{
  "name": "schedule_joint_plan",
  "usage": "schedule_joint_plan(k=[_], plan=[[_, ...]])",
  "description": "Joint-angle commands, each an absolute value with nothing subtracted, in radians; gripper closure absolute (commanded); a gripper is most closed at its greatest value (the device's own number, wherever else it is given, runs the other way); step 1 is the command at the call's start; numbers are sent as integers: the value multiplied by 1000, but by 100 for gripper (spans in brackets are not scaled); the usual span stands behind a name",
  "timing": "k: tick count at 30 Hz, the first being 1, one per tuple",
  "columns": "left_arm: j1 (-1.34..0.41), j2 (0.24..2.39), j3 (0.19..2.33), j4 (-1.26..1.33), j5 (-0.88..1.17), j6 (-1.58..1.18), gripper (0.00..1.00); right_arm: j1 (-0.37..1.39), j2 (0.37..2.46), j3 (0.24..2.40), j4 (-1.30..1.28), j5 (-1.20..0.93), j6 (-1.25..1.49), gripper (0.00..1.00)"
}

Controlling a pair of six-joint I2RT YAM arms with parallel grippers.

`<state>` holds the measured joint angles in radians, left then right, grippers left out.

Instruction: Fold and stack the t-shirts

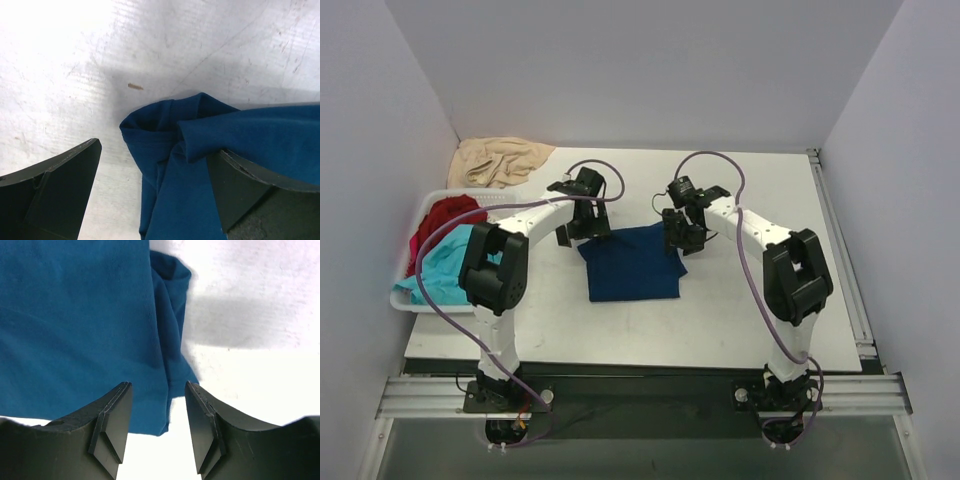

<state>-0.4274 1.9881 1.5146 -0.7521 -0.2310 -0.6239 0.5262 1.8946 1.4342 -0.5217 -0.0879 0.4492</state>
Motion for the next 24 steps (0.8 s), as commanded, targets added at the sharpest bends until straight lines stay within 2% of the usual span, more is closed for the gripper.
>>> schedule_joint_plan(k=[1, 16, 24], plan=[[-413, 2019, 1572, -716, -249, -634, 3, 520, 1927, 1480, -537, -118, 454, 53], [-359, 2207, 1735, -850, -244, -647, 3, 500, 2019, 1509, -538, -153, 437, 53], [-336, 2077, 1655, -746, -91, -575, 3, 495, 2017, 1499, -517, -202, 400, 48]])
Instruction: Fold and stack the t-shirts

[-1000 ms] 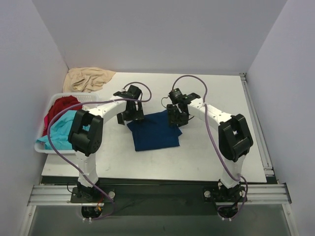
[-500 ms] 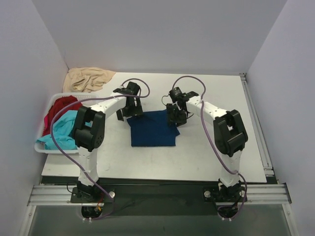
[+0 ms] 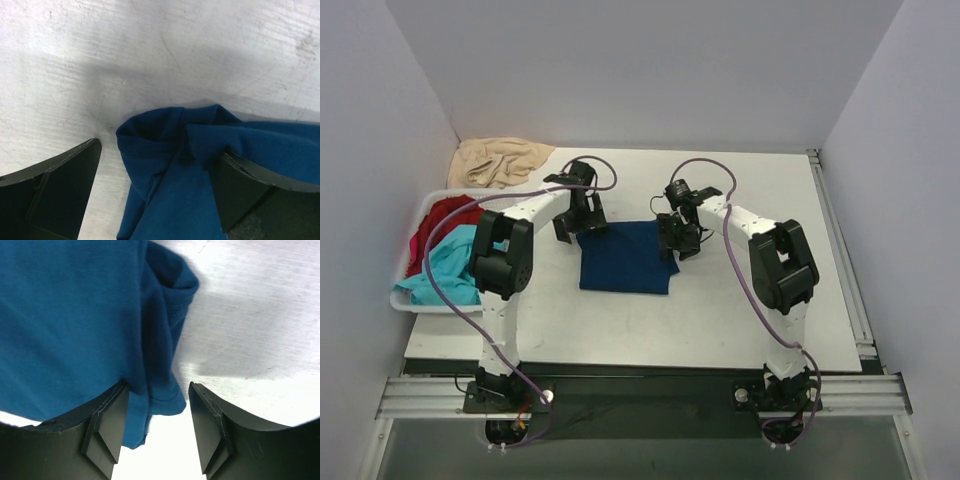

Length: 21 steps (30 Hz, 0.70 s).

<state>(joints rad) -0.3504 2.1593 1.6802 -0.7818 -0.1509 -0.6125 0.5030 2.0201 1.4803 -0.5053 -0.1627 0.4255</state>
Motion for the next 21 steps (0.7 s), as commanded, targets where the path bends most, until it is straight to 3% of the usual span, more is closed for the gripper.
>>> schedule_joint_plan(k=[1, 6, 14, 21], plan=[[-334, 2059, 1645, -726, -50, -566, 3, 494, 2022, 1494, -511, -224, 400, 48], [-327, 1906, 1557, -681, 55, -540, 3, 483, 2028, 1453, -422, -345, 423, 45], [-314, 1677, 1448, -718, -23, -471, 3, 456, 2063, 1364, -302, -480, 483, 39], [-293, 1591, 1414, -749, -18, -477, 3, 476, 2146, 1365, -267, -561, 500, 44]])
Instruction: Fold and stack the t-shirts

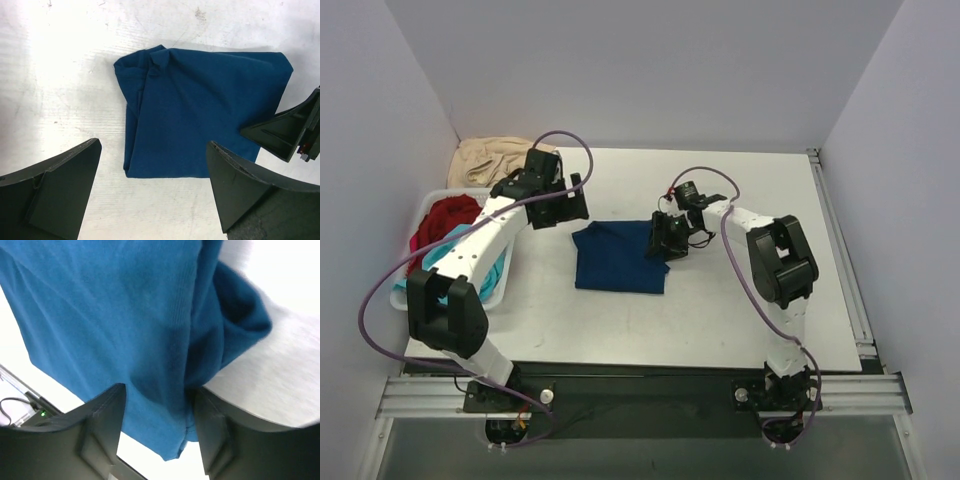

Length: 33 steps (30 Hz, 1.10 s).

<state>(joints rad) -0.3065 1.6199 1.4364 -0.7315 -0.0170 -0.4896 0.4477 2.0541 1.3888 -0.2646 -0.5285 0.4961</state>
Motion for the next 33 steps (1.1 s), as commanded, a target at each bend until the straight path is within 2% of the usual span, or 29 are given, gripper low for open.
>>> schedule_joint_plan(k=[1, 3, 6, 7, 10, 18, 33], plan=[[-290, 1585, 1405, -747, -14, -479, 3, 480, 2155, 1370, -267, -571, 502, 49], [-281, 1577, 1399, -747, -8, -477, 3, 486, 2175, 1379, -268, -581, 508, 56], [-272, 1566, 1385, -749, -2, -477, 3, 489, 2194, 1385, -268, -591, 514, 73], [-268, 1563, 1382, -750, -2, -477, 2, 491, 2194, 1384, -268, -589, 515, 83], [-259, 1549, 1370, -747, 0, -477, 2, 489, 2189, 1381, -268, -581, 515, 100], [-235, 1531, 1353, -746, 0, -474, 3, 483, 2122, 1368, -291, -514, 496, 100], [-221, 1588, 1453, -755, 81, -468, 3, 367, 1974, 1558, -744, -36, 359, 100]])
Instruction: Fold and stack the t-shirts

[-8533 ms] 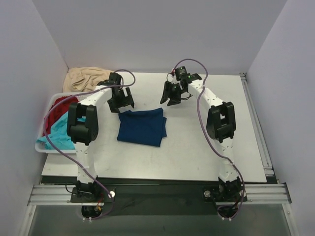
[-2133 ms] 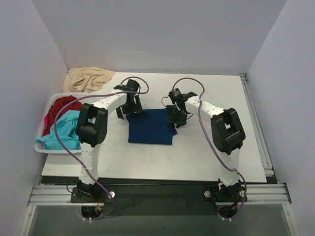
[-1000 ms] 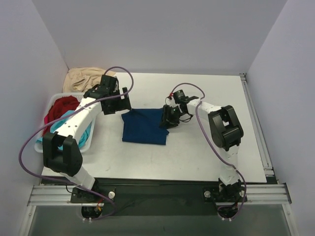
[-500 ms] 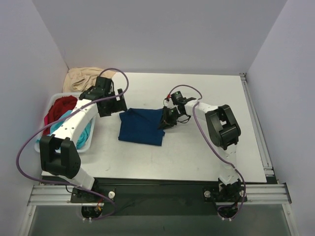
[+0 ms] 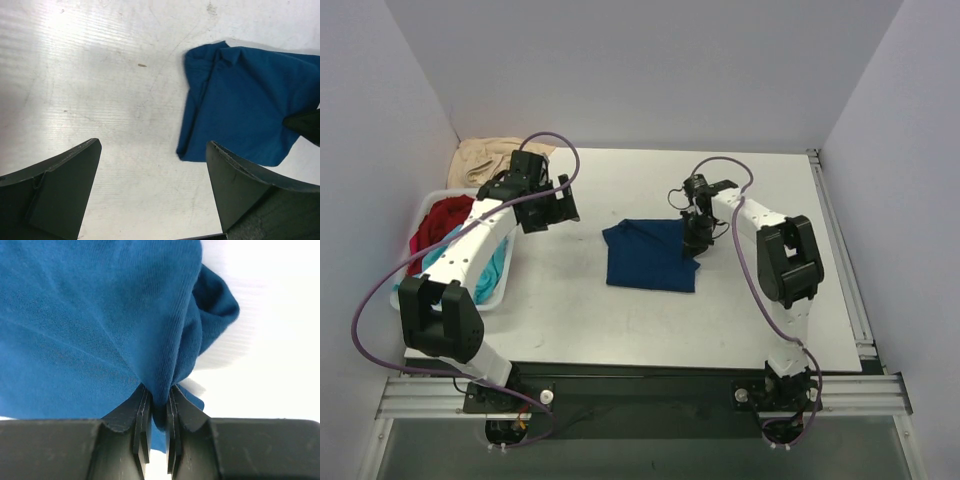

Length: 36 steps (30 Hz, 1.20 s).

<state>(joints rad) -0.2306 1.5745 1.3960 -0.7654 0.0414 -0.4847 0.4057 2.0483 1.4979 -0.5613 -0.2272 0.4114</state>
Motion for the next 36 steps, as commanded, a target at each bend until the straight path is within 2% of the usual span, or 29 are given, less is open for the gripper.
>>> schedule_joint_plan(k=[1, 7, 16, 28, 36], plan=[[-222, 1600, 1454, -752, 98, -466, 3, 359, 1971, 1569, -762, -16, 345, 100], [-212, 1649, 1480, -758, 117, -431, 3, 266, 1993, 1663, -836, 109, 285, 100], [-209, 1772, 1535, -718, 123, -439, 3, 83, 2230, 2015, -874, 210, 147, 100], [-207, 1965, 1703, -729, 146, -391, 3, -60, 2508, 2325, -847, 314, 54, 100], [-207, 2019, 1730, -703, 178, -373, 2, -126, 2577, 2413, -755, 455, 34, 100]])
